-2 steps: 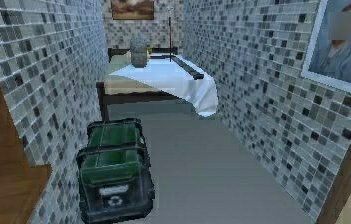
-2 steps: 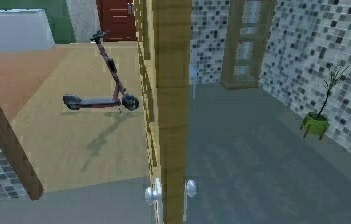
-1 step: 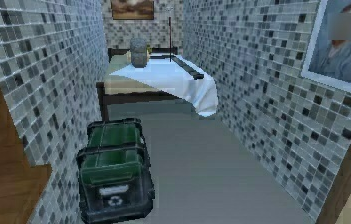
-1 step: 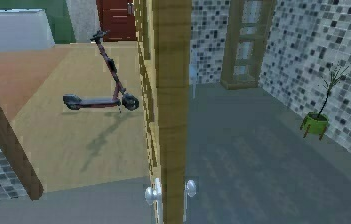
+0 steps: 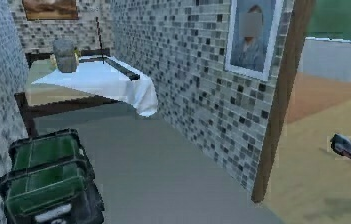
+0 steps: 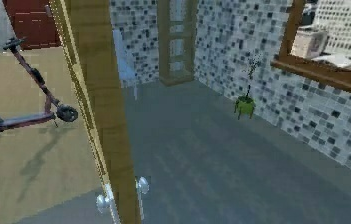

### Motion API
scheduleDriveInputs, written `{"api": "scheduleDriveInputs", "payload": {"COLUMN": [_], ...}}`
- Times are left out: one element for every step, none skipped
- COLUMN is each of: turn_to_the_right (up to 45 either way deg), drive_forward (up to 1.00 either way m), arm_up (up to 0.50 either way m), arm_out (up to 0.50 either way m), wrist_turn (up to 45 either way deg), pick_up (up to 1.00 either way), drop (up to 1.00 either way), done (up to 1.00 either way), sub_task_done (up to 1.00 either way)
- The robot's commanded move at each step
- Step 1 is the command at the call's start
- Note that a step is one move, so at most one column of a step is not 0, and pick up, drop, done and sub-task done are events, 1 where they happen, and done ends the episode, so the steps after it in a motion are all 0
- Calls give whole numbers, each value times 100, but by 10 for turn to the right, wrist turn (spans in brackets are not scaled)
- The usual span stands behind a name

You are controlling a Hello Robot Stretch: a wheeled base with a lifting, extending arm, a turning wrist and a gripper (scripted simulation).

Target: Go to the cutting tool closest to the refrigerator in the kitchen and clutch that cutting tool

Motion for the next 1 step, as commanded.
{"api": "scheduleDriveInputs", "payload": {"turn_to_the_right": [0], "drive_forward": [20], "arm_up": [0], "arm_out": [0], "wrist_turn": [0], "pick_up": [0], "drop": [0], "done": [0], "sub_task_done": [0]}}
